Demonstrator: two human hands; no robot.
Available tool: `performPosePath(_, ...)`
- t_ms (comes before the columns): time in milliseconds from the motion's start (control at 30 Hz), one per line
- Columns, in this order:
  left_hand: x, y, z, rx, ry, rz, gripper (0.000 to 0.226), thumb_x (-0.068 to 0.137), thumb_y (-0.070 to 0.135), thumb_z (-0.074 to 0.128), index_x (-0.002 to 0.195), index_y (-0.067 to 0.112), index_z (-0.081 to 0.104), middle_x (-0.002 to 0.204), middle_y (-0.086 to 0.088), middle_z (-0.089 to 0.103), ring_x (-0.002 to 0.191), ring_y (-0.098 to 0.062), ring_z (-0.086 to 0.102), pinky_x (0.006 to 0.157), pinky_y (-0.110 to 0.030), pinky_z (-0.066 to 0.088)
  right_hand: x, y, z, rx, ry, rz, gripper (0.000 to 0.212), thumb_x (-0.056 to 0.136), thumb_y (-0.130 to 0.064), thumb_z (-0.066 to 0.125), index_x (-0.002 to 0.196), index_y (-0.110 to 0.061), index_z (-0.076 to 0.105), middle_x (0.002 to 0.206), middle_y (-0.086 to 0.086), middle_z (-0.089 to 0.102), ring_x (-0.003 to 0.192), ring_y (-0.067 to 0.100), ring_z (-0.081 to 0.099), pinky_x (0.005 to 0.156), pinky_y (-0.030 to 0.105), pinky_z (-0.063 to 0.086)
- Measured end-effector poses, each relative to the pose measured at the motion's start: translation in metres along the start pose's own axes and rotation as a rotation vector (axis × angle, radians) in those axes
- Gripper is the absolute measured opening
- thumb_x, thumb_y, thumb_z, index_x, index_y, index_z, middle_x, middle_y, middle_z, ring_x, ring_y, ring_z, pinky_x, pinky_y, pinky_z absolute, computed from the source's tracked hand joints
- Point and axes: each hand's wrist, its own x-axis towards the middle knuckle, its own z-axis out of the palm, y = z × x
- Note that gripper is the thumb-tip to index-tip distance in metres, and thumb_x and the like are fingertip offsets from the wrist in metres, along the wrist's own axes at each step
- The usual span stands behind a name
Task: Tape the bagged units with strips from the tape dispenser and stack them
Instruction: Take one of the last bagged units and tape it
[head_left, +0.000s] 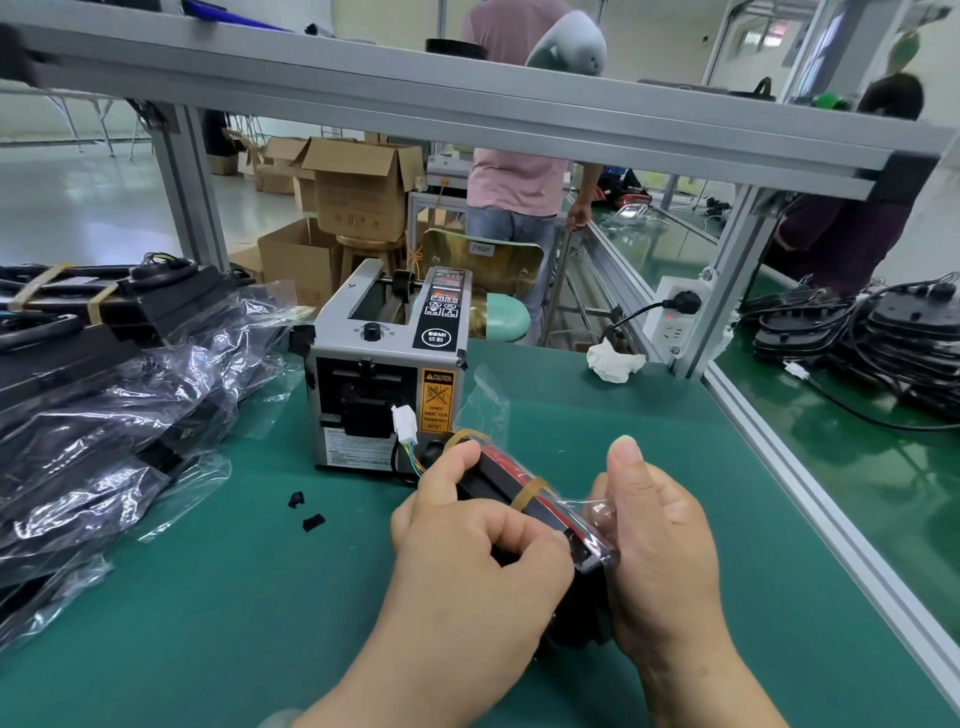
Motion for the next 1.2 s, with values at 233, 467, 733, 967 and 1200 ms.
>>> performPosePath(233,0.000,-0.001,0.003,0.015,0.026,-0.003,0.009,0.073,0.031,0.065,0.066,0.036,0.068,0.136,0.032,0.024,0.130,0.010,0.015,0.084,0.010,0.013,-0.001,-0.001,0.000,0.017,-0.001,-0.001,0.061,0.071,-0.061,0.057,0.054,-0.014,0.023,0.048,0.004,0.023,0.046,0.018,0.019,0.042,0.025,0.021)
performPosePath(467,0.000,-0.003,0.005,0.049,0.054,0.008,0.009,0.068,0.032,0.069,0.064,0.039,0.067,0.133,0.036,0.025,0.126,0.010,0.015,0.081,0.012,0.008,0.000,0.000,0.001,-0.011,0.018,0.002,0.062,0.069,-0.062,0.057,0.053,-0.010,0.026,0.050,0.008,0.025,0.048,0.025,0.019,0.043,0.029,0.020)
performPosePath(733,0.003,-0.017,0.007,0.021,0.115,0.032,0.018,0.065,0.037,0.072,0.075,0.029,0.060,0.127,0.043,0.029,0.124,0.006,0.028,0.083,0.010,0.015,-0.001,0.001,0.000,-0.039,0.019,-0.025,0.072,0.071,-0.063,0.056,0.057,0.002,0.028,0.046,0.022,0.023,0.044,0.034,0.019,0.044,0.032,0.022)
performPosePath(967,0.011,-0.020,0.007,0.050,0.163,0.106,0.035,0.053,0.061,0.063,0.078,0.038,0.057,0.121,0.042,0.026,0.109,0.014,0.029,0.078,0.012,0.011,-0.001,0.000,0.000,-0.026,0.017,-0.039,0.064,0.072,-0.062,0.056,0.053,-0.007,0.028,0.047,0.006,0.026,0.046,0.020,0.022,0.042,0.028,0.022)
performPosePath(1200,0.017,-0.020,0.004,0.077,0.127,0.128,0.041,0.051,0.073,0.056,0.082,0.046,0.057,0.115,0.047,0.024,0.108,0.014,0.026,0.087,-0.001,0.021,0.000,-0.002,0.000,-0.011,0.048,-0.025,0.060,0.072,-0.060,0.057,0.051,-0.013,0.026,0.046,0.001,0.025,0.044,0.015,0.021,0.041,0.022,0.021)
